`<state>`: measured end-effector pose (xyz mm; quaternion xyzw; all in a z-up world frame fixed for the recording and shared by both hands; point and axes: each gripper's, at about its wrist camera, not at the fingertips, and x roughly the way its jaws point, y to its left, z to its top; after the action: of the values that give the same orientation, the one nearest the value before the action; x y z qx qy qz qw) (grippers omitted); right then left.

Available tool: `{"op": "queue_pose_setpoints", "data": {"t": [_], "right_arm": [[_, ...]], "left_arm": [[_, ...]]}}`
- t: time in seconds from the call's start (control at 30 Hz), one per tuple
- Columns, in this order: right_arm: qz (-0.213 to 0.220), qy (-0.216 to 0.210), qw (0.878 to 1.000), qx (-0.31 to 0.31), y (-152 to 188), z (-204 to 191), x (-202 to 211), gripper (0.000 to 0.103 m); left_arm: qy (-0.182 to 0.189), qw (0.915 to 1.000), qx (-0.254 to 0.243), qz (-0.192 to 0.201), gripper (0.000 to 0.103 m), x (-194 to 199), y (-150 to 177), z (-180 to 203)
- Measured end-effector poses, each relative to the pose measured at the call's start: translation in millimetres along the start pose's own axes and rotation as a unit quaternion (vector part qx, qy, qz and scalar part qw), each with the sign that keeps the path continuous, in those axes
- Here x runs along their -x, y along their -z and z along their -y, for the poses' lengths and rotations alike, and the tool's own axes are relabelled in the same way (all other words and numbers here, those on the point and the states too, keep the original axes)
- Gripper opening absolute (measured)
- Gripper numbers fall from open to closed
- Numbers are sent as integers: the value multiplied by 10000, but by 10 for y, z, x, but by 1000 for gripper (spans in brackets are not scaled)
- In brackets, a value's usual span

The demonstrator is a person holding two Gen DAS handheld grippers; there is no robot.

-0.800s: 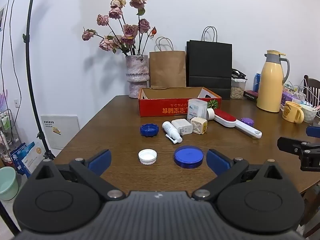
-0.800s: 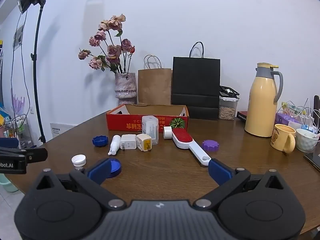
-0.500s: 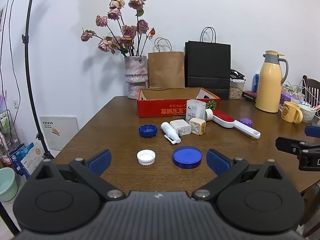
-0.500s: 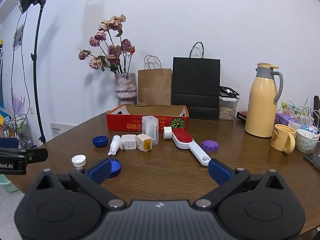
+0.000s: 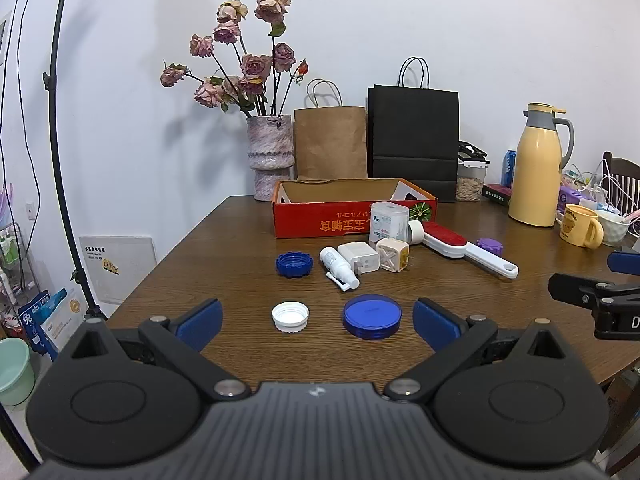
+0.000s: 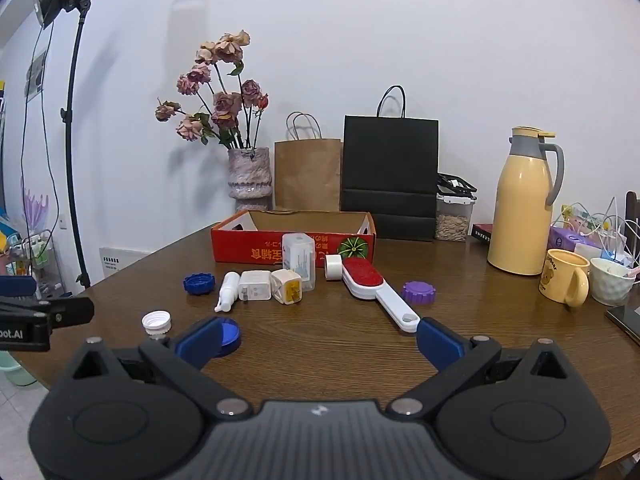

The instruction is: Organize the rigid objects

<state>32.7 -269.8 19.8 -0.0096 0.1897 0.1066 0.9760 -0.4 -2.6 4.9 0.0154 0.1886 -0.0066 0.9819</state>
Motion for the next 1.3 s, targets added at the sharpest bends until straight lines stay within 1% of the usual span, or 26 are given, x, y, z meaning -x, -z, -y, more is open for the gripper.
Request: {"op": "queue_pose_setpoints", "data": {"t": [1.3], "right_arm": [[18,2,10000,4,6,-17,28,103]], "left_arm": [[-2,10000,5,26,103,11,16,-1]]}}
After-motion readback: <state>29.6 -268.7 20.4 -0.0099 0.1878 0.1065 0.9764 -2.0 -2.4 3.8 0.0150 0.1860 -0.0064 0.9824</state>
